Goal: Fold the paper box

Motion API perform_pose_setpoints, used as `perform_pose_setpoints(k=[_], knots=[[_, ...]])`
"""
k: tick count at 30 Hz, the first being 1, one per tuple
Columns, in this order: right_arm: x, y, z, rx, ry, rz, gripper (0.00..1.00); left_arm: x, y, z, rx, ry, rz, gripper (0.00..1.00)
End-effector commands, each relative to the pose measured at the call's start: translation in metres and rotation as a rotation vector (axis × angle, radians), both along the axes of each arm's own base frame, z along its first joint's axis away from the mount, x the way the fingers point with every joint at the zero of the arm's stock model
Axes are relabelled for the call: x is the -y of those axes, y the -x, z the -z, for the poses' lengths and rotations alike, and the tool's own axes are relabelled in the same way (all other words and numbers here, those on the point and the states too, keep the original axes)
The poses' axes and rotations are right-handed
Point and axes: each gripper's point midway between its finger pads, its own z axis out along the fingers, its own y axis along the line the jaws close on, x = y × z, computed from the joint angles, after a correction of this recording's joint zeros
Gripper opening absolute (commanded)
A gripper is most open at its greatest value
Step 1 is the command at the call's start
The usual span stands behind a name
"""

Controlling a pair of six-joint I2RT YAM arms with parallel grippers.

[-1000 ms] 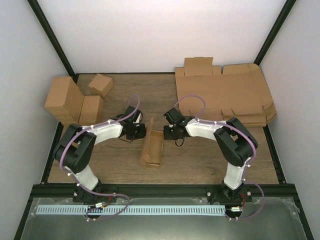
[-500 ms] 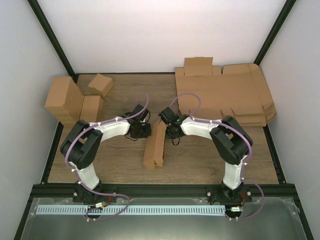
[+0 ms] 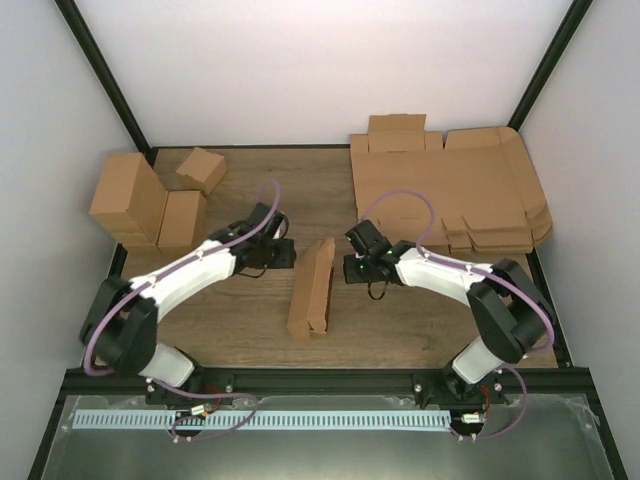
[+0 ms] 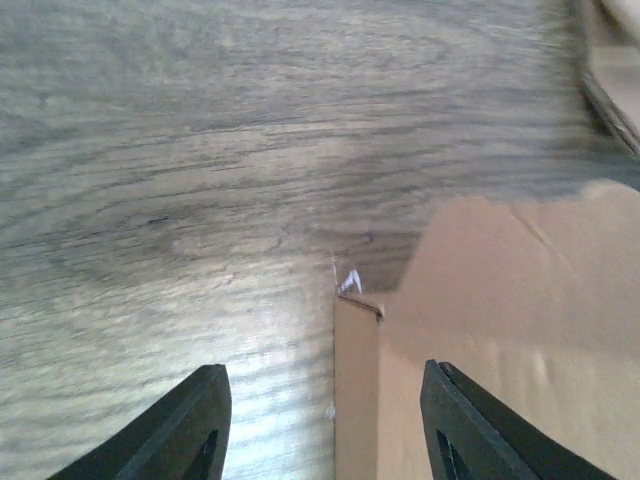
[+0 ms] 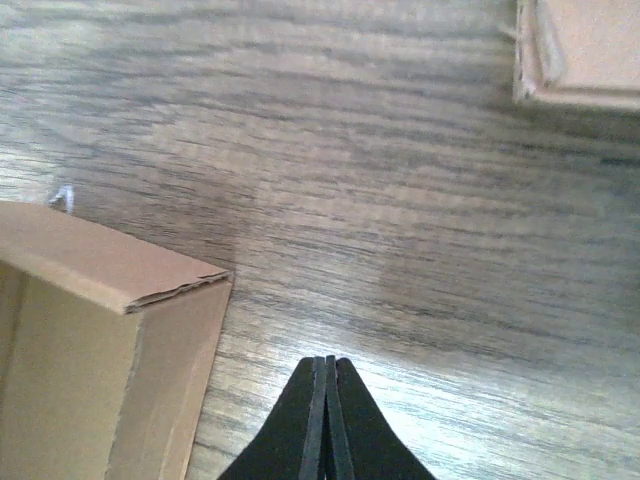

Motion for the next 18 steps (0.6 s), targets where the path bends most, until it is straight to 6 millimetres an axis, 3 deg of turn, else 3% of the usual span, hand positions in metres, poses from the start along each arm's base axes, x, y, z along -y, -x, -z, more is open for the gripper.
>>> perform_pose_setpoints(k=[1, 5, 9, 11, 14, 18], knots=[[-0.007, -0.014, -0.034, 0.148, -0.062, -0.101, 0.01, -0.009, 0.03, -0.024, 0.005, 0.027, 0.033, 0.61], [-0.009, -0.023, -0.059, 0.213, -0.091, -0.154, 0.02, 0.008, 0.071, -0.049, 0.002, 0.105, 0.131, 0.81], [-0.01, -0.026, -0.072, 0.255, -0.092, -0.173, 0.04, 0.019, 0.099, -0.084, 0.047, 0.098, 0.17, 0.98], [-0.009, -0.028, -0.074, 0.26, -0.082, -0.163, 0.04, 0.028, 0.104, -0.107, 0.077, 0.072, 0.177, 1.0], [0.002, -0.032, -0.07, 0.256, -0.056, -0.088, 0.06, 0.042, 0.112, -0.122, 0.102, -0.028, 0.169, 1.0], [0.025, -0.035, -0.062, 0.231, -0.005, 0.068, 0.09, 0.059, 0.115, -0.114, 0.134, -0.207, 0.124, 1.0]])
